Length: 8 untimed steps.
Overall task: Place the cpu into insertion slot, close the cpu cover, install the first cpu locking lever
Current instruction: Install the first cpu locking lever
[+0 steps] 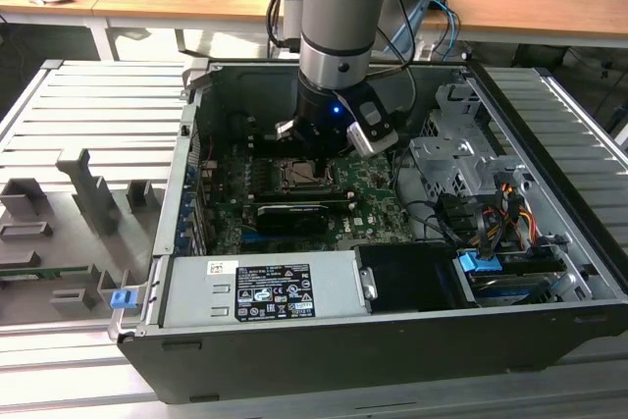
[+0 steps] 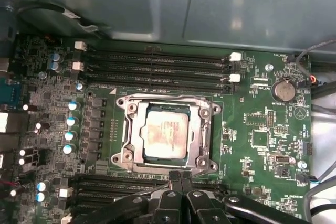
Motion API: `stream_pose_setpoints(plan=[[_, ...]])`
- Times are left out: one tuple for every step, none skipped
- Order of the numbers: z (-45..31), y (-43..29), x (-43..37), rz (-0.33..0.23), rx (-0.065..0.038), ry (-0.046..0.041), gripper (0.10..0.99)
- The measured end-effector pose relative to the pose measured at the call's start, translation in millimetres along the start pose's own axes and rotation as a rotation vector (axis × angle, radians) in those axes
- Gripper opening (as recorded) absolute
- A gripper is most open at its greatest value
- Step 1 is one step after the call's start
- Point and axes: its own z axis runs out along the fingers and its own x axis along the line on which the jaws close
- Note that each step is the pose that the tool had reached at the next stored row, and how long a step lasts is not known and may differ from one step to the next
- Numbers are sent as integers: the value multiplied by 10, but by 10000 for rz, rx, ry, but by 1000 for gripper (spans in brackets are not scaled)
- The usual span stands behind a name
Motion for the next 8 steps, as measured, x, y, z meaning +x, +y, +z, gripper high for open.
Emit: stream_pose_setpoints(plan=[[1, -6, 2, -1, -41, -3, 106], [0, -31, 8, -3, -99, -8, 106], [-2, -53, 11, -5, -109, -8, 106], [-3, -70, 26, -6, -119, -7, 106], [-3, -73, 65, -28, -119, -6, 106], [-4, -75, 94, -38, -119, -4, 106], [-4, -73, 154, -49, -119, -3, 106], [-3, -71, 194, -48, -120, -3, 106]])
